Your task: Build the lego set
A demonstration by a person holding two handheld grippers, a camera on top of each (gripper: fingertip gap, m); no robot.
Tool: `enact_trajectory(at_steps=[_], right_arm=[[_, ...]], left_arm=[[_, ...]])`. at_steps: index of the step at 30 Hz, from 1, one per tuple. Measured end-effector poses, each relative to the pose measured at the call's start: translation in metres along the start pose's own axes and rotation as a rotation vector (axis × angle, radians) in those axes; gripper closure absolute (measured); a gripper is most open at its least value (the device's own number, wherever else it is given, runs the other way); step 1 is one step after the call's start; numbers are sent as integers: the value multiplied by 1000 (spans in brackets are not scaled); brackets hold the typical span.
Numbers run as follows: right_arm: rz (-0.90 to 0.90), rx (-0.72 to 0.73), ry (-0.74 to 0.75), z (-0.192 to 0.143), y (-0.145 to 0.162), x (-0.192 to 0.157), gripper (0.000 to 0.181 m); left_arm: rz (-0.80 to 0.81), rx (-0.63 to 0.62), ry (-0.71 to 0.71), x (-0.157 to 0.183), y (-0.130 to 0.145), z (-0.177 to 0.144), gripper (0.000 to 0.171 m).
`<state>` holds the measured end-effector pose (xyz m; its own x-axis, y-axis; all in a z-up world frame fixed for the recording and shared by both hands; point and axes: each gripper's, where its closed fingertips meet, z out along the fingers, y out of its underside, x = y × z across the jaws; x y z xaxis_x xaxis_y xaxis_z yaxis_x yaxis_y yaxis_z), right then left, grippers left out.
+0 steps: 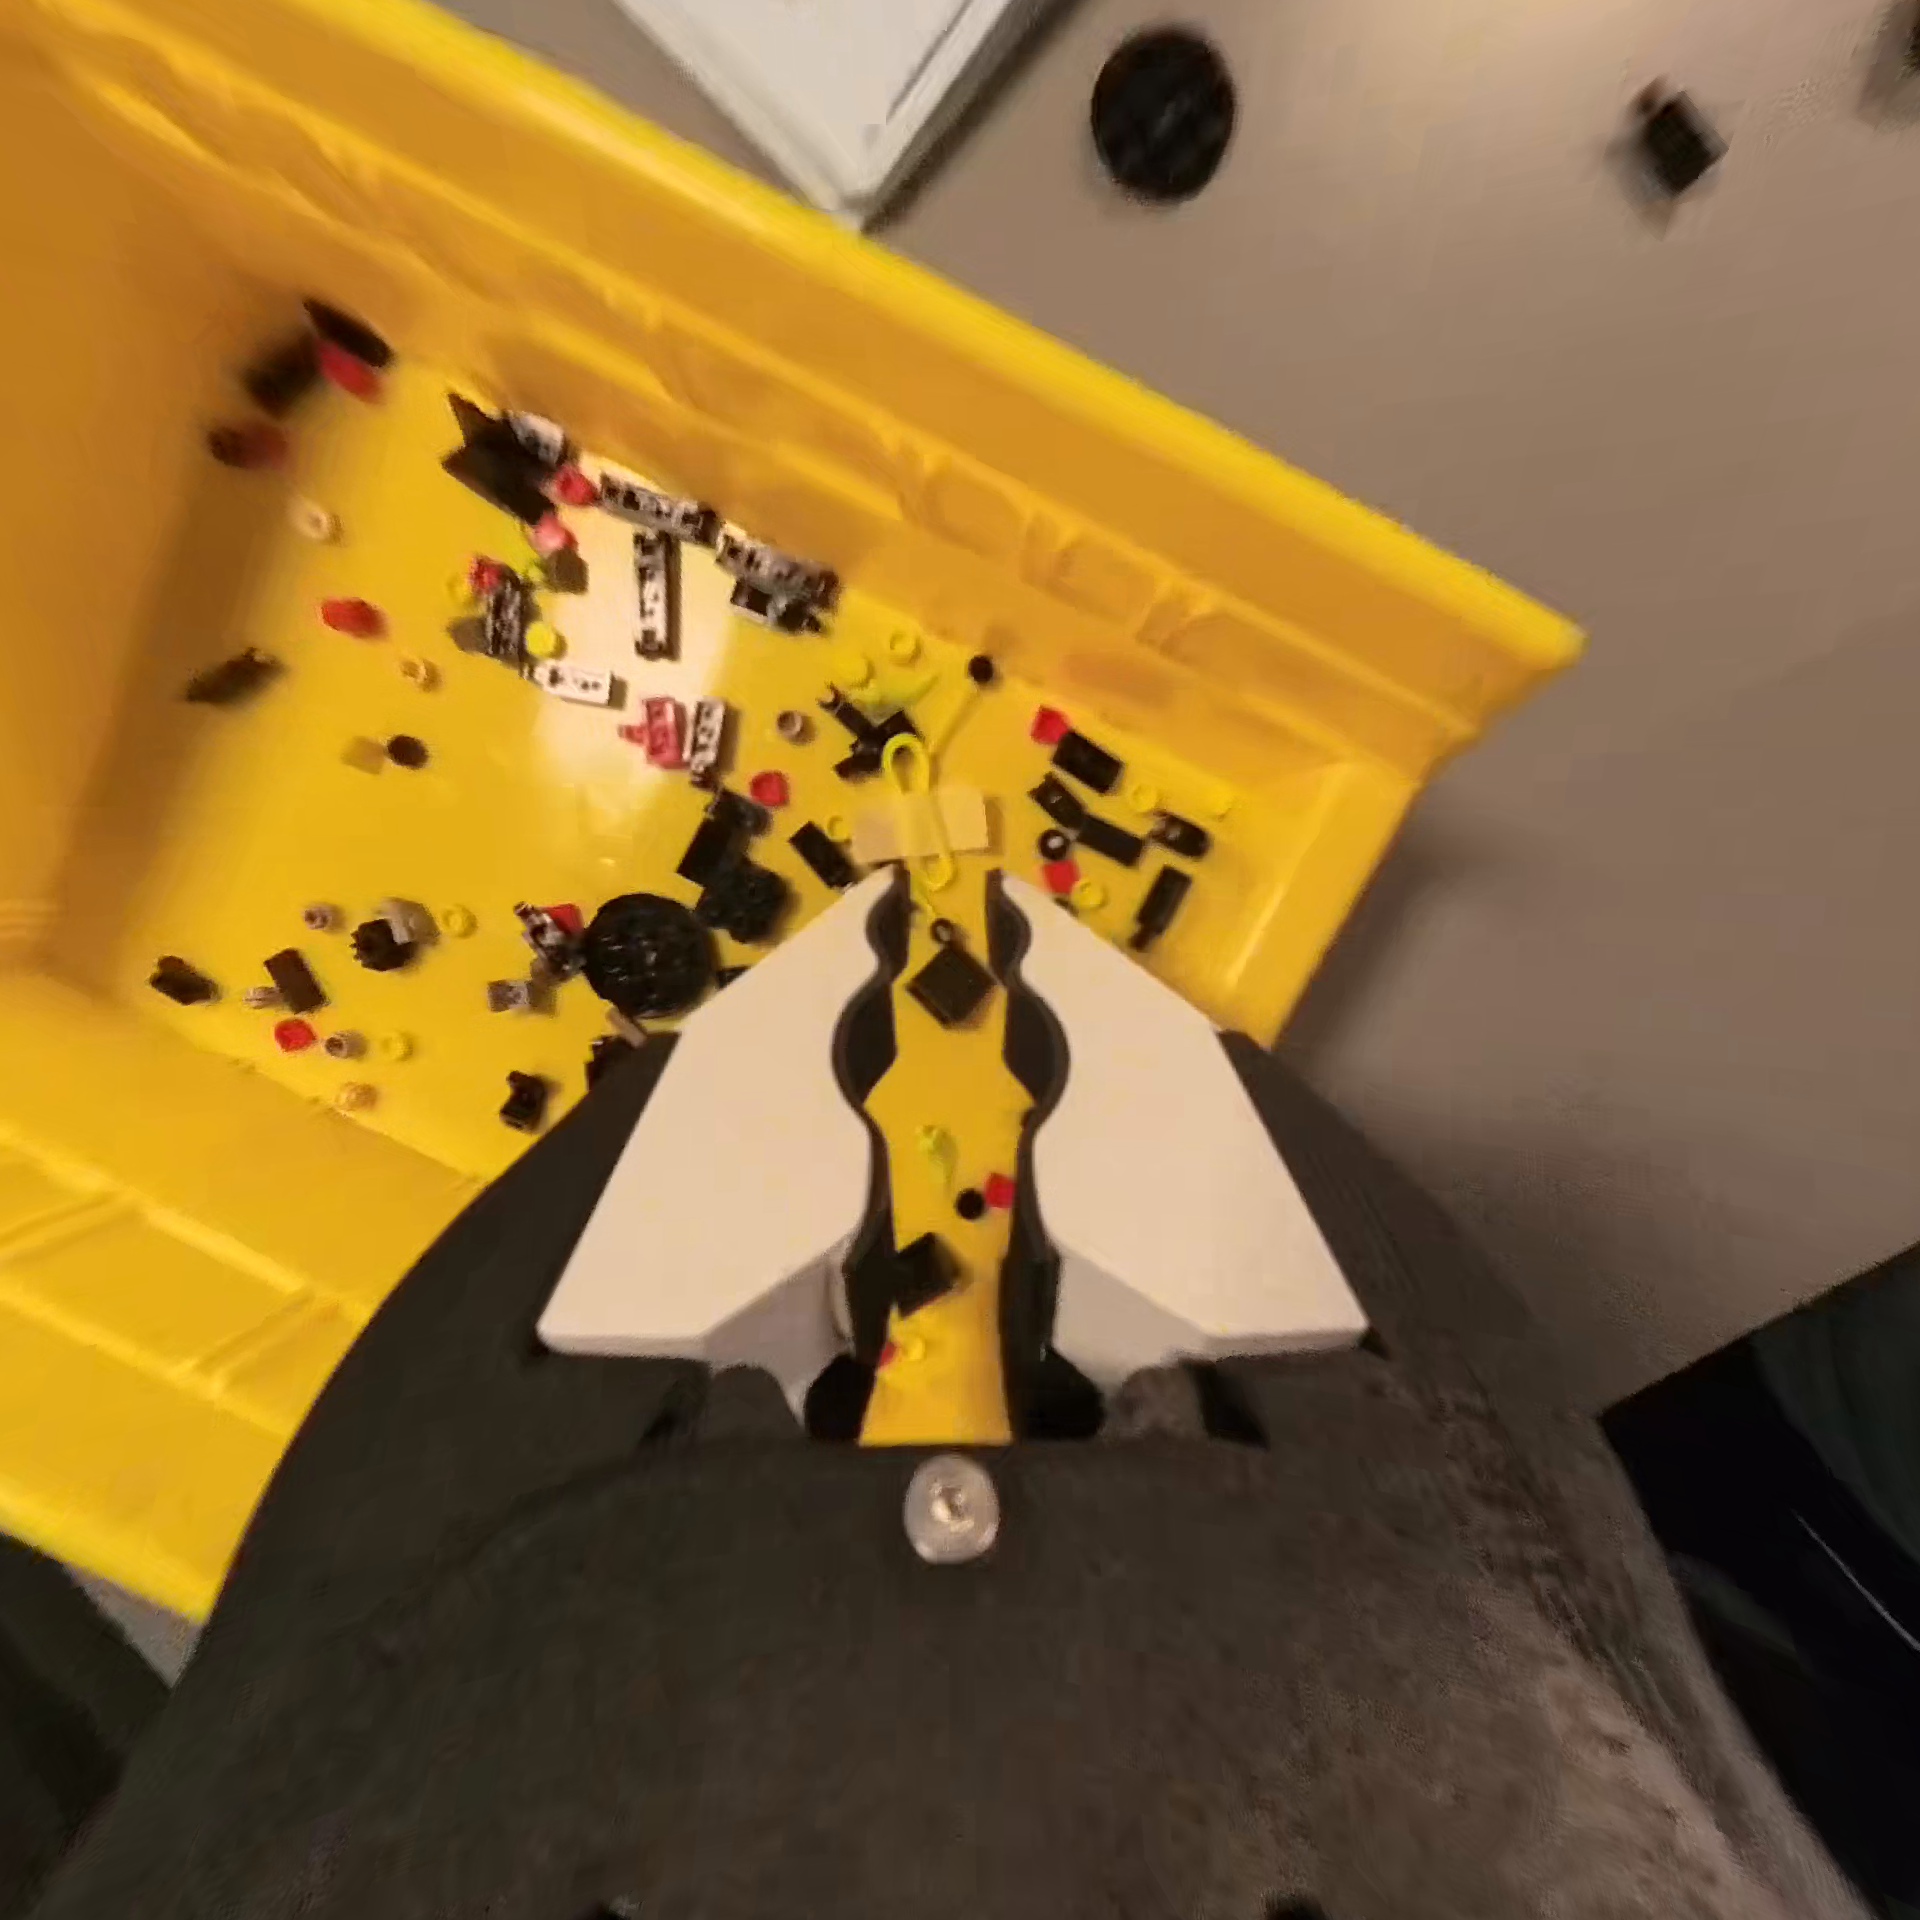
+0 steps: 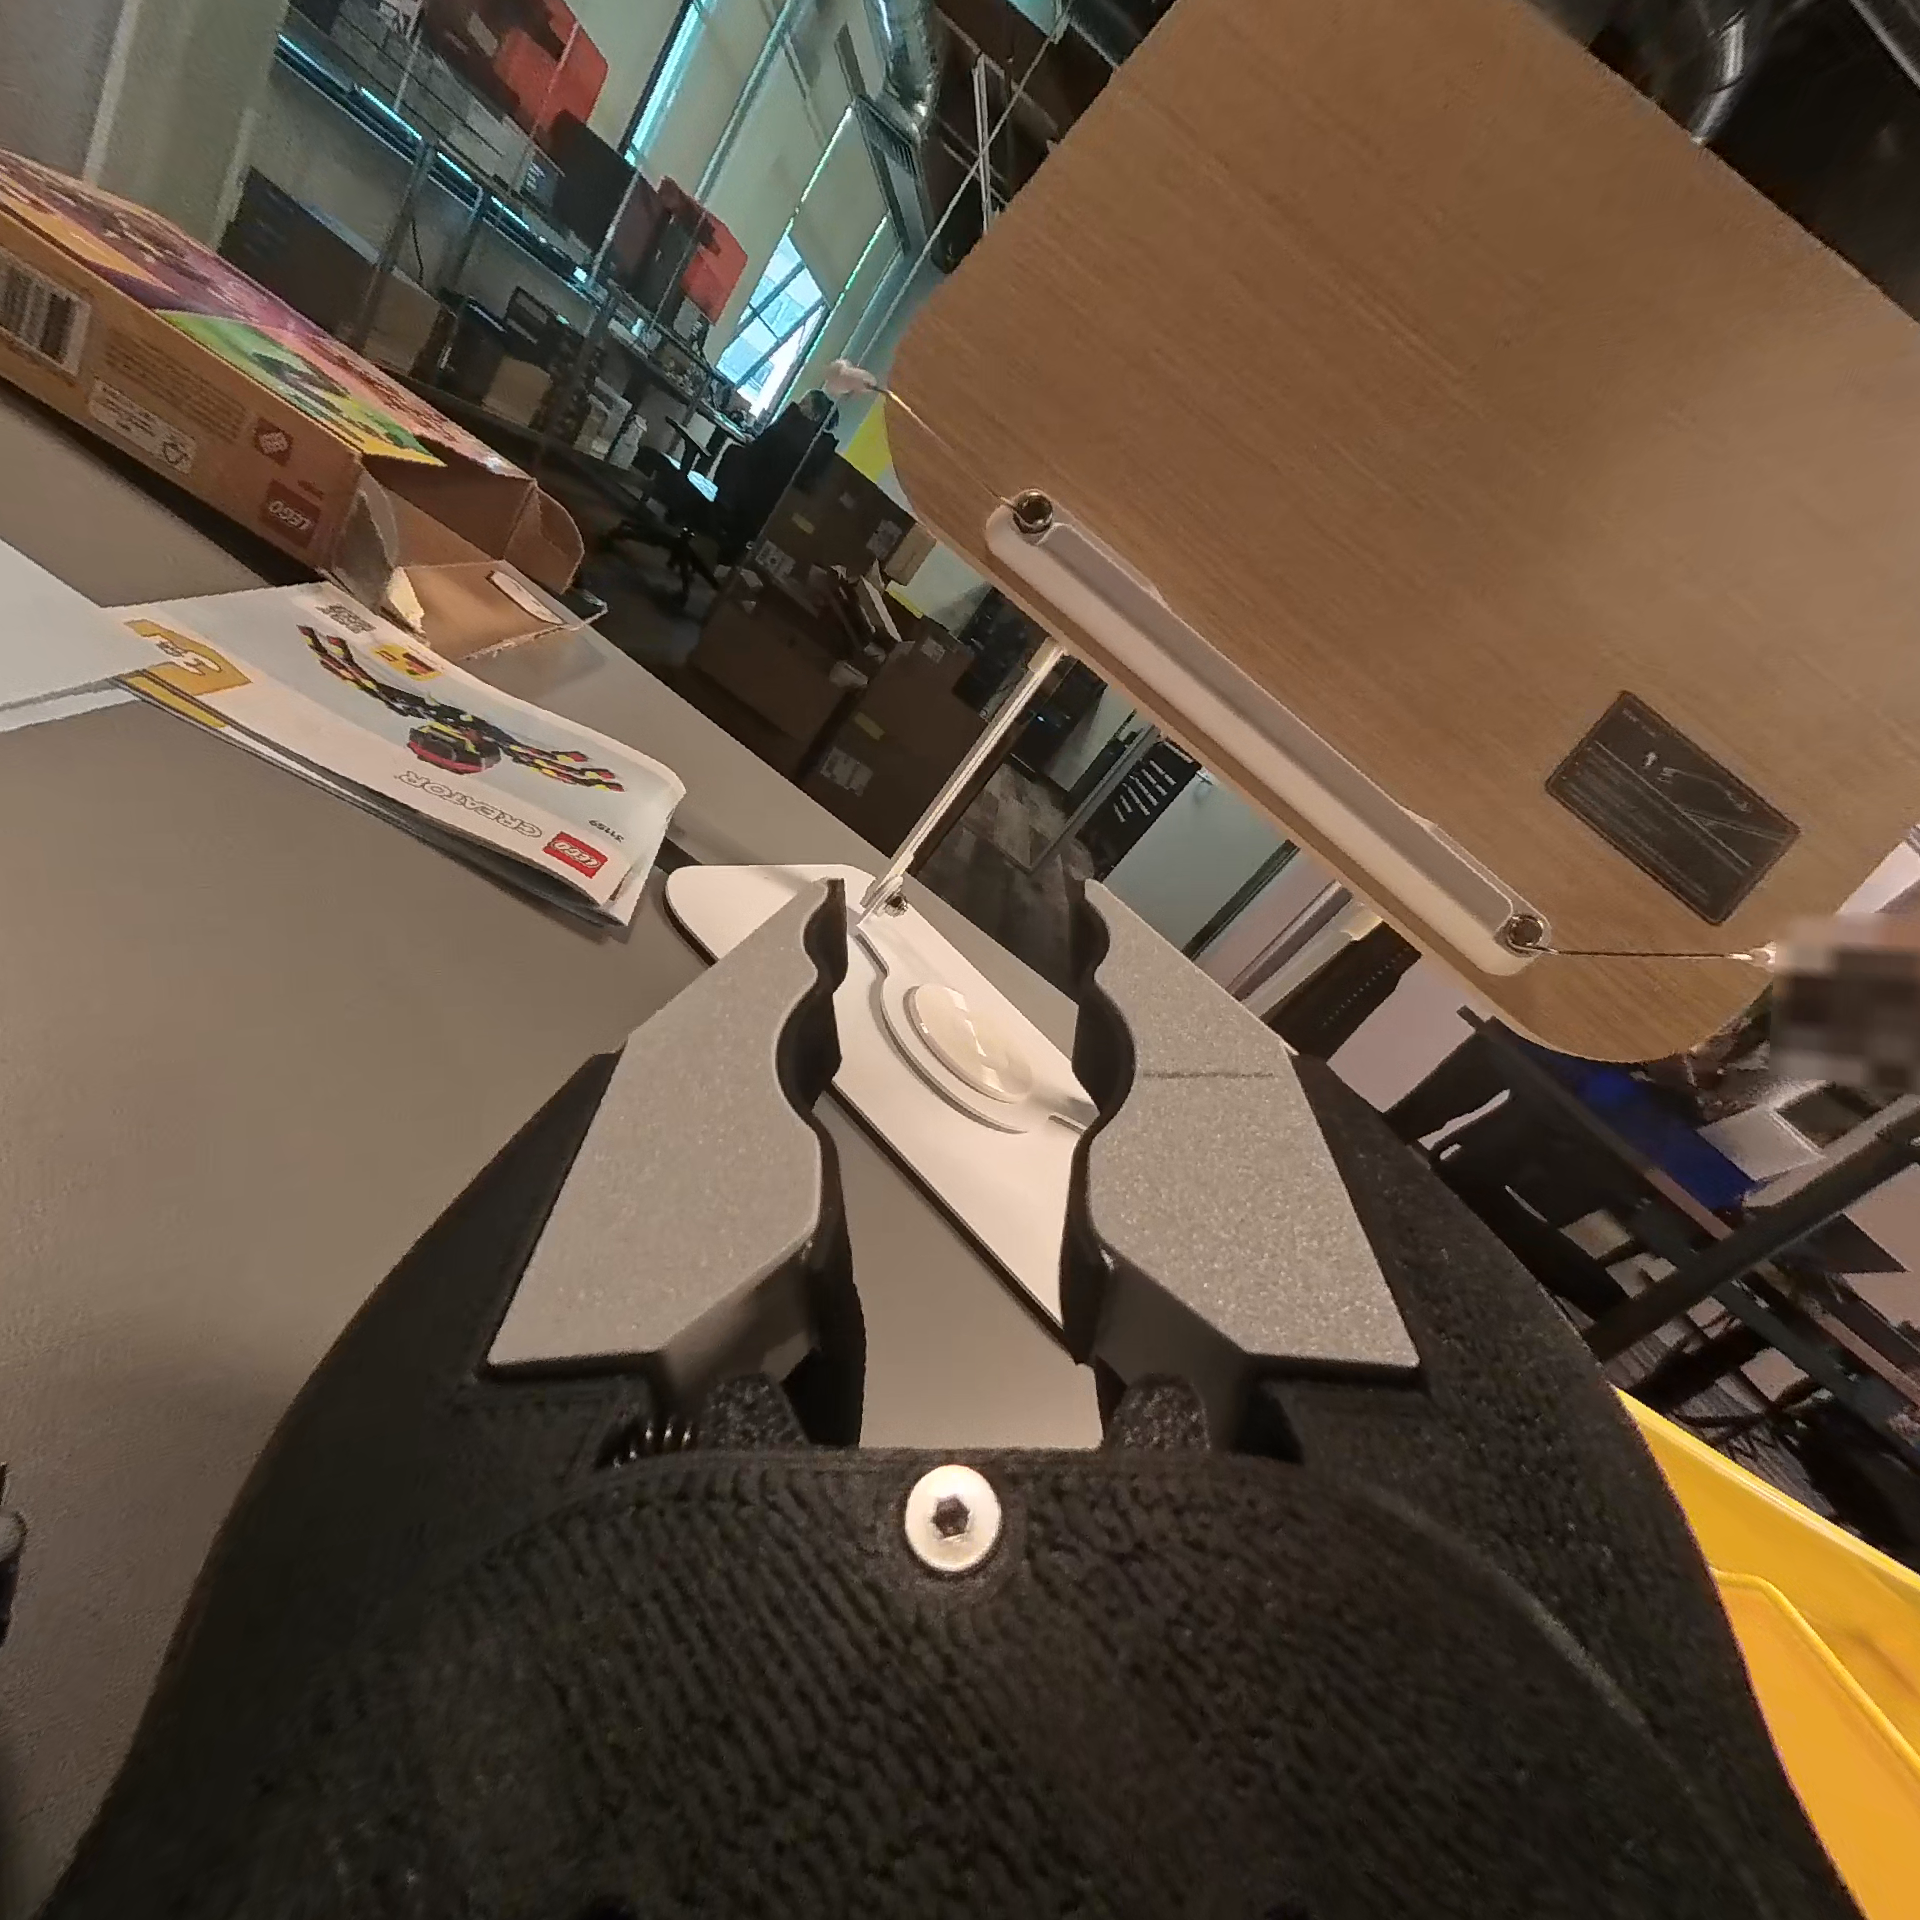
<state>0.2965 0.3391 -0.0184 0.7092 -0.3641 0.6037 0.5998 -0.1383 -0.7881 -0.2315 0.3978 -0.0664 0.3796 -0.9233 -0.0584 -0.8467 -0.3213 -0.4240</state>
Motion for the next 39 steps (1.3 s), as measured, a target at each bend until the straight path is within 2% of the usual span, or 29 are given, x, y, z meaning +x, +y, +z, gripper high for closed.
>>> enact_trajectory(at_steps=[3,9,12,16,18,21,25,29,32,39], right_arm=[[-5,-1,-6,0,0,-1,140],[-21,2,-18,1,-1,-5,140],[-26,2,-20,1,-1,-6,140],[-26,-2,-19,2,-1,-6,140],[-26,-3,-20,2,-1,-6,140],[-31,-4,-21,2,0,-6,141],[-32,-5,-20,2,0,-6,141],[-32,-6,-21,2,0,-6,141],[-32,-6,-21,2,0,-6,141],[-32,-6,-22,2,0,-6,141]], left_arm=[[27,-100,-10,-15,9,17,164],[74,-223,55,-18,23,37,165],[74,-243,74,-18,25,36,166],[80,-352,32,-24,43,28,168],[78,-327,11,-28,40,25,169],[75,-212,53,-23,23,23,170],[142,-145,40,-26,14,29,170],[161,-149,75,-21,15,35,166],[159,-171,111,-21,20,38,153],[136,-148,145,-23,24,41,157]])
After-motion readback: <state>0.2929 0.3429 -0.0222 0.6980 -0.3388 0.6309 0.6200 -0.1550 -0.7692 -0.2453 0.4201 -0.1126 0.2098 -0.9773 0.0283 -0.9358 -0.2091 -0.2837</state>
